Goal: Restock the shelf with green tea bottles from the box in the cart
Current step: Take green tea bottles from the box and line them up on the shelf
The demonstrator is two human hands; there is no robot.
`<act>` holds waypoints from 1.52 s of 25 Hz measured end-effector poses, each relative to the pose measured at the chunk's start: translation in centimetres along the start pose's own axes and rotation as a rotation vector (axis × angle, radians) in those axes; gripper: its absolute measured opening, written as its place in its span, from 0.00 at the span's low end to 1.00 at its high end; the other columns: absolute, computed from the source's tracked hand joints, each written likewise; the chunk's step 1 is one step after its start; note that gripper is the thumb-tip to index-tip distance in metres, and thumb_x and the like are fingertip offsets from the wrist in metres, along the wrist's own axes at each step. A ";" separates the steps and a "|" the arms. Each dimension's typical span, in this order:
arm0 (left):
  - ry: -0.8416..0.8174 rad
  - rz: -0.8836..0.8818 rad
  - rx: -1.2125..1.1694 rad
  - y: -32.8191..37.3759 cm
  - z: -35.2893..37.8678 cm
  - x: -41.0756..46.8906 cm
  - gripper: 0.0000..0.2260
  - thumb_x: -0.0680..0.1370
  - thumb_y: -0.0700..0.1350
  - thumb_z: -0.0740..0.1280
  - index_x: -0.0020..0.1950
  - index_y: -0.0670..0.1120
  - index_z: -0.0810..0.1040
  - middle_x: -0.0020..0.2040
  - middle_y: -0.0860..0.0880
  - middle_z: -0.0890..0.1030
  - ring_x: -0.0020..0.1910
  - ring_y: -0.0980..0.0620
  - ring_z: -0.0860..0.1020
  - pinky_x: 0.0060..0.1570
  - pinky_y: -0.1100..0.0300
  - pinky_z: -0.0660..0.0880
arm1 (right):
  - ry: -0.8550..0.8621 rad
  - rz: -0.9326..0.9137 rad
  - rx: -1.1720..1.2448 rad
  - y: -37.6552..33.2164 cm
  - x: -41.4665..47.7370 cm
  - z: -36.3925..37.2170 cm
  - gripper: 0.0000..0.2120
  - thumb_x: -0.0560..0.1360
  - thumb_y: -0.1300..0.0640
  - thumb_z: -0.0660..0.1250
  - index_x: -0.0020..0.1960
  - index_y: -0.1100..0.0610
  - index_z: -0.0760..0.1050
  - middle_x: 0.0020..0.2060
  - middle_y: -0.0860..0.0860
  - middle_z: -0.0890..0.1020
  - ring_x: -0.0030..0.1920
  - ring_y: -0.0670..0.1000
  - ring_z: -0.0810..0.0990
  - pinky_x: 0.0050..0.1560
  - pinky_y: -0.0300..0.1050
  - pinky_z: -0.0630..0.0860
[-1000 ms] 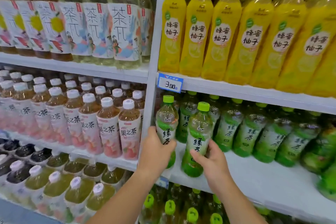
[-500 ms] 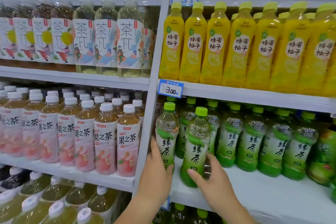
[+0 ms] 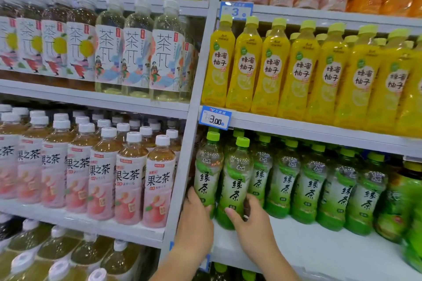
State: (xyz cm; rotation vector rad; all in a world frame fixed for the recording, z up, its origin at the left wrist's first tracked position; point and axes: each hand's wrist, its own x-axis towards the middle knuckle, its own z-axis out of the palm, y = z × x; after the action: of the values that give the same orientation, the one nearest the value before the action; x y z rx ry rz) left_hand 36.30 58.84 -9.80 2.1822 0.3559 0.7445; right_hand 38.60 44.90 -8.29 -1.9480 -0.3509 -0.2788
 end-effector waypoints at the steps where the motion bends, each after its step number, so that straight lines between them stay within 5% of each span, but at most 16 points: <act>1: 0.020 0.005 0.051 -0.3 0.5 0.1 0.26 0.80 0.50 0.64 0.74 0.47 0.58 0.69 0.44 0.72 0.66 0.46 0.74 0.64 0.49 0.74 | 0.002 -0.007 0.003 0.1 0.1 0.2 0.15 0.74 0.53 0.74 0.54 0.39 0.72 0.50 0.36 0.82 0.51 0.34 0.79 0.56 0.40 0.77; 4: 0.067 -0.006 0.169 -1.0 1.7 0.5 0.31 0.81 0.55 0.60 0.78 0.45 0.50 0.74 0.41 0.67 0.71 0.43 0.70 0.65 0.47 0.73 | 0.007 -0.018 -0.011 0.4 0.4 0.7 0.16 0.75 0.49 0.73 0.60 0.40 0.72 0.52 0.35 0.80 0.55 0.35 0.78 0.56 0.37 0.75; 10: 0.084 -0.030 0.104 -0.7 1.7 0.7 0.20 0.81 0.52 0.62 0.69 0.46 0.61 0.66 0.44 0.74 0.63 0.45 0.76 0.59 0.49 0.76 | 0.066 0.068 -0.038 0.0 0.4 1.0 0.10 0.74 0.42 0.71 0.52 0.41 0.73 0.43 0.34 0.79 0.46 0.33 0.75 0.42 0.33 0.70; 20: 0.013 -0.005 0.100 0.9 -0.1 0.0 0.20 0.82 0.49 0.62 0.71 0.44 0.63 0.67 0.45 0.73 0.65 0.47 0.74 0.64 0.52 0.73 | -0.006 0.075 -0.114 -0.8 -0.4 0.4 0.18 0.78 0.44 0.67 0.64 0.49 0.71 0.51 0.40 0.77 0.54 0.45 0.76 0.53 0.39 0.72; 25: 0.046 0.052 0.213 2.5 -1.1 -0.8 0.27 0.82 0.50 0.60 0.76 0.38 0.58 0.67 0.43 0.74 0.59 0.49 0.80 0.56 0.58 0.78 | -0.036 0.063 -0.139 -1.6 -1.0 -0.7 0.19 0.81 0.47 0.62 0.69 0.55 0.70 0.59 0.48 0.77 0.53 0.45 0.72 0.52 0.39 0.68; 27: 0.022 0.069 0.155 3.2 -1.7 -1.3 0.22 0.81 0.49 0.60 0.72 0.40 0.64 0.59 0.45 0.77 0.52 0.50 0.80 0.51 0.58 0.80 | -0.051 0.062 -0.131 -1.6 -1.2 -1.1 0.19 0.82 0.48 0.62 0.68 0.56 0.70 0.59 0.50 0.77 0.52 0.46 0.73 0.52 0.39 0.68; 31: -0.013 0.002 -0.031 3.6 -2.6 -2.1 0.12 0.81 0.48 0.62 0.60 0.43 0.71 0.53 0.48 0.75 0.49 0.52 0.76 0.49 0.56 0.76 | -0.091 0.096 -0.073 -1.1 -1.4 -1.4 0.27 0.80 0.46 0.63 0.75 0.56 0.64 0.69 0.52 0.73 0.66 0.51 0.74 0.61 0.43 0.70; 38: -0.160 -0.252 -0.349 4.3 -5.6 -2.6 0.20 0.83 0.51 0.63 0.72 0.45 0.70 0.60 0.52 0.75 0.58 0.54 0.72 0.57 0.59 0.66 | -0.195 0.193 0.019 -1.7 -2.2 -2.9 0.26 0.81 0.45 0.63 0.75 0.51 0.64 0.69 0.47 0.72 0.67 0.47 0.73 0.64 0.42 0.69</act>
State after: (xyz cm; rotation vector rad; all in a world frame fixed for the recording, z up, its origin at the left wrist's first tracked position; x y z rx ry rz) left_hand 30.81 58.15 -4.71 1.8120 0.3786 0.4502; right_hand 35.81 42.62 -6.50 -1.9784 -0.2878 0.0397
